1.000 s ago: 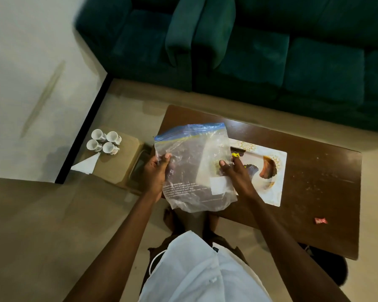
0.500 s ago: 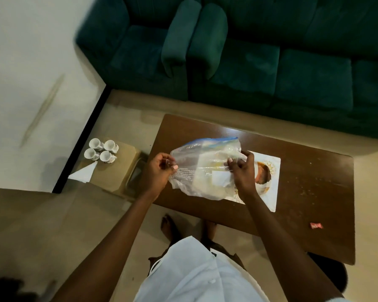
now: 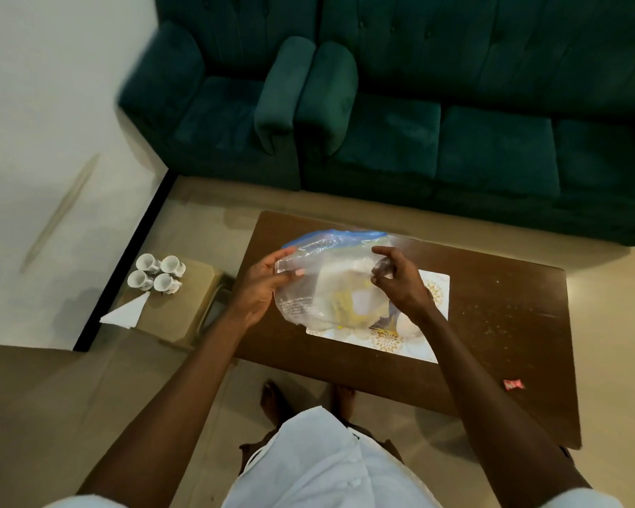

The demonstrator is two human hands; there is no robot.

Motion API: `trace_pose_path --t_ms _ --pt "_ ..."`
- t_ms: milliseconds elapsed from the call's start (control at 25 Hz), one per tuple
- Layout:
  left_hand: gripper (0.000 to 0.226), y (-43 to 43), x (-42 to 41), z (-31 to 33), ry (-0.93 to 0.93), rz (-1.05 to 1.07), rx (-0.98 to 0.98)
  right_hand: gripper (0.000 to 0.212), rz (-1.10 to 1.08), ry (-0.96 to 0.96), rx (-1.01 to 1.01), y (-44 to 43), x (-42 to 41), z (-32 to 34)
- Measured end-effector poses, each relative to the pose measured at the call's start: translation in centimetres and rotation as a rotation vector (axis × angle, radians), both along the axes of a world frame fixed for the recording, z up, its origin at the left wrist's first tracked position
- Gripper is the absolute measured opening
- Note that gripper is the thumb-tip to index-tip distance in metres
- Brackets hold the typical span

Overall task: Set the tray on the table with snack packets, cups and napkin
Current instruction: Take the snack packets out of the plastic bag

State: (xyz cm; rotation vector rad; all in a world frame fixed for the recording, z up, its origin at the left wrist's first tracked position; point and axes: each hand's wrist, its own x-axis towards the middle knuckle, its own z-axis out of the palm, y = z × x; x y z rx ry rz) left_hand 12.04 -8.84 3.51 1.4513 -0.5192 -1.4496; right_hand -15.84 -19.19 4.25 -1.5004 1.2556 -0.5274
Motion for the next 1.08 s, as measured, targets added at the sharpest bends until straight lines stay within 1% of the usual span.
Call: trace_pose_path --t_ms 40,80,160,200,280,320,360,400,440,480,520,600,640,680,760,880,920,1000,1080 --pt "0.069 -0.2 -0.2 0.1 0.018 0.031 -0.006 0.055 0.005 0.015 -0.015 -0.2 -0.3 0.2" --pt "0.067 -0.3 -0.6 0.3 -0.015 0.029 -0.011 0.053 0.008 0.036 -0.03 -0.4 -0.6 0.4" --pt "0.072 -0.5 -1.4 1.0 -0.157 -0.055 0.0 0.051 0.005 0.076 -0.055 -0.5 -1.1 0.9" --pt "0.08 -0.5 -1.7 1.5 -0.262 -0.136 0.015 0.05 -0.007 0.089 -0.065 -0.5 -1.3 1.1" --pt "0.093 -0.7 -2.6 2.2 -0.569 -0.334 0.062 0.048 -0.045 0.102 -0.072 -0.2 -1.7 1.4" --pt "0.088 -0.7 -3.0 2.5 -0.723 -0.393 0.071 0.046 -0.059 0.104 -0.077 0.0 -1.9 1.6" --pt "0.073 -0.9 -3.3 2.7 -0.841 -0.387 0.062 0.043 -0.065 0.11 -0.086 0.3 -2.0 1.8" --pt "0.053 -1.0 -3.4 2.9 -0.901 -0.321 0.044 0.039 -0.067 0.126 -0.095 0.5 -2.3 2.0" --pt "0.036 -1.0 -3.2 3.0 -0.91 -0.249 0.028 0.032 -0.079 0.149 -0.106 0.9 -2.5 2.3" --pt "0.028 -0.9 -2.6 3.0 -0.863 -0.203 0.013 0.025 -0.106 0.181 -0.123 1.3 -2.6 2.5" --pt "0.026 -0.7 -1.9 3.0 -0.756 -0.181 -0.008 0.018 -0.139 0.213 -0.149 1.7 -2.8 2.5" --pt "0.032 0.2 -0.8 3.0 -0.437 -0.18 -0.054 0.012 -0.191 0.238 -0.215 2.8 -2.8 2.7" --pt "0.034 0.8 -0.5 3.2 -0.311 -0.175 -0.077 0.011 -0.206 0.221 -0.229 3.5 -2.6 2.9" --pt "0.034 1.3 -0.5 3.4 -0.241 -0.159 -0.095 0.011 -0.221 0.191 -0.225 4.2 -2.3 2.9" --pt "0.036 2.5 -1.1 3.7 -0.188 -0.117 -0.117 0.008 -0.268 0.113 -0.198 5.7 -1.6 2.7" --pt "0.052 4.2 -1.8 3.5 -0.096 -0.163 -0.12 0.026 -0.359 -0.026 -0.166 7.8 -1.1 3.2" --pt "0.053 4.8 -2.0 3.3 -0.069 -0.189 -0.115 0.029 -0.371 -0.06 -0.166 8.4 -1.0 3.5" --pt "0.039 5.7 -2.6 2.9 -0.046 -0.189 -0.099 0.032 -0.383 -0.088 -0.149 9.6 -1.3 3.8" --pt "0.022 5.9 -3.0 2.9 -0.07 -0.136 -0.065 0.03 -0.376 -0.063 -0.082 10.3 -2.1 3.7"
